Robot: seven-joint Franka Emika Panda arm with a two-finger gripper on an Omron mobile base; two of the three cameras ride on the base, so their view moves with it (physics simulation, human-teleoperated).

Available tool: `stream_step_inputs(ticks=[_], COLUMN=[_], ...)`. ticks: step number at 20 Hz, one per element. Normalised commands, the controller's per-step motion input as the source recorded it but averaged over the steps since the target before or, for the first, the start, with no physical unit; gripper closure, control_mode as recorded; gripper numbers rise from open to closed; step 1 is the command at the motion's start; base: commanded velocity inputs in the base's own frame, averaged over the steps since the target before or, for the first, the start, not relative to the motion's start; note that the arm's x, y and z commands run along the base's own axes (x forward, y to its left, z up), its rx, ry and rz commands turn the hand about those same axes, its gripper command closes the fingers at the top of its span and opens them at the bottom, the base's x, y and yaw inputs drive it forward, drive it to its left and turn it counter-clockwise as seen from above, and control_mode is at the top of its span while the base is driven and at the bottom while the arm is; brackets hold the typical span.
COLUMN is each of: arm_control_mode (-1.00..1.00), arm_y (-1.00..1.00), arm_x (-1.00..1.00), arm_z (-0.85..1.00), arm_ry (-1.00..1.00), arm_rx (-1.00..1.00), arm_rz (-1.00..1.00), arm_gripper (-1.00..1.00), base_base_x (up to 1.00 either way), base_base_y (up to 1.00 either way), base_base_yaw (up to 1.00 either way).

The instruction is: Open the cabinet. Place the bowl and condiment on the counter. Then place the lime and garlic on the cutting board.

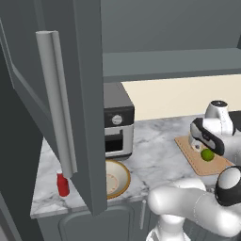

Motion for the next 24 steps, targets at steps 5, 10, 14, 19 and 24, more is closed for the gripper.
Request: stream_step_inputs(ticks=[5, 10, 14, 19, 24], arm_control_mode=[-1.0, -1.0, -1.0, -1.0, -1.0], arm_y=[1.0, 1.0, 1.0, 0.69, 0.0], arm_x=[-0.12, 0.0, -0.02, 0.0, 0.0], arm_z=[0.39, 0.43, 0.13, -0.01, 0.0], arm_ry=[-0.01, -0.04, -0.06, 0.0, 0.0], arm_rx=[-0.04, -0.14, -0.13, -0.02, 0.0], arm_rz=[-0.04, -0.03, -0.02, 0.0, 0.0], arm_gripper=[-1.0, -1.0, -1.0, -1.0, -1.0], base_base_x=[0.0, 0.0, 0.0, 0.0, 0.0], base_base_y=[0.0, 0.0, 0.0, 0.0, 0.0], base_base_yaw=[0.0, 0.0, 0.0, 0.0, 0.0])
